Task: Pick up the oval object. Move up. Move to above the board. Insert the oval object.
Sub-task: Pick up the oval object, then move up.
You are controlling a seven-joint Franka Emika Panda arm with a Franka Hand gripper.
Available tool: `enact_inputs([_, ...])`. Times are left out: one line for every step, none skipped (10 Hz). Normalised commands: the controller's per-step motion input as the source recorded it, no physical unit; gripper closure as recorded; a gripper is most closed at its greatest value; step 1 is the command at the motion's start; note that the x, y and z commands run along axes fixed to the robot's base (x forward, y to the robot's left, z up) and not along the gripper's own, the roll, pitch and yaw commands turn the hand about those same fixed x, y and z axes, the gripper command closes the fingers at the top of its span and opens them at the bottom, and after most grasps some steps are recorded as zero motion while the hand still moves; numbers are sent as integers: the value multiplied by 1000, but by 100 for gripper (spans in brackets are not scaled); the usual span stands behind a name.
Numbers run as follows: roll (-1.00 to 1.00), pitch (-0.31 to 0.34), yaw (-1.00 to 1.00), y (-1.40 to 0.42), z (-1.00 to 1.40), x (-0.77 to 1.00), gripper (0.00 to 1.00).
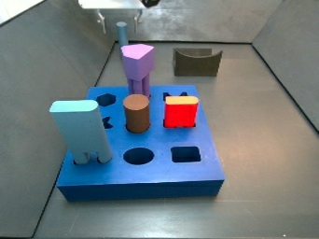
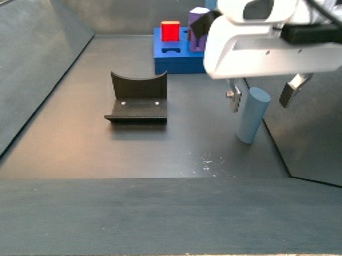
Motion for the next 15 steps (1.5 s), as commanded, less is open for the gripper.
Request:
enact_inputs([-146,0,0,97,-360,0,0])
enact_inputs([-43,-51,0,9,-3,-49,0])
enact_inputs([0,0,0,0,0,0,0])
enact_inputs([0,0,0,0,0,0,100])
enact_inputs([0,0,0,0,0,0,100])
enact_inputs([0,0,0,0,0,0,100])
enact_inputs([0,0,0,0,0,0,100])
enact_inputs([0,0,0,0,0,0,100])
enact_inputs([0,0,0,0,0,0,100])
enact_inputs([0,0,0,0,0,0,100])
enact_inputs([0,0,0,0,0,0,100])
enact_inputs([0,0,0,0,0,0,100])
enact_inputs([0,0,0,0,0,0,100])
enact_inputs([0,0,0,0,0,0,100])
enact_inputs([0,0,0,0,833,0,100])
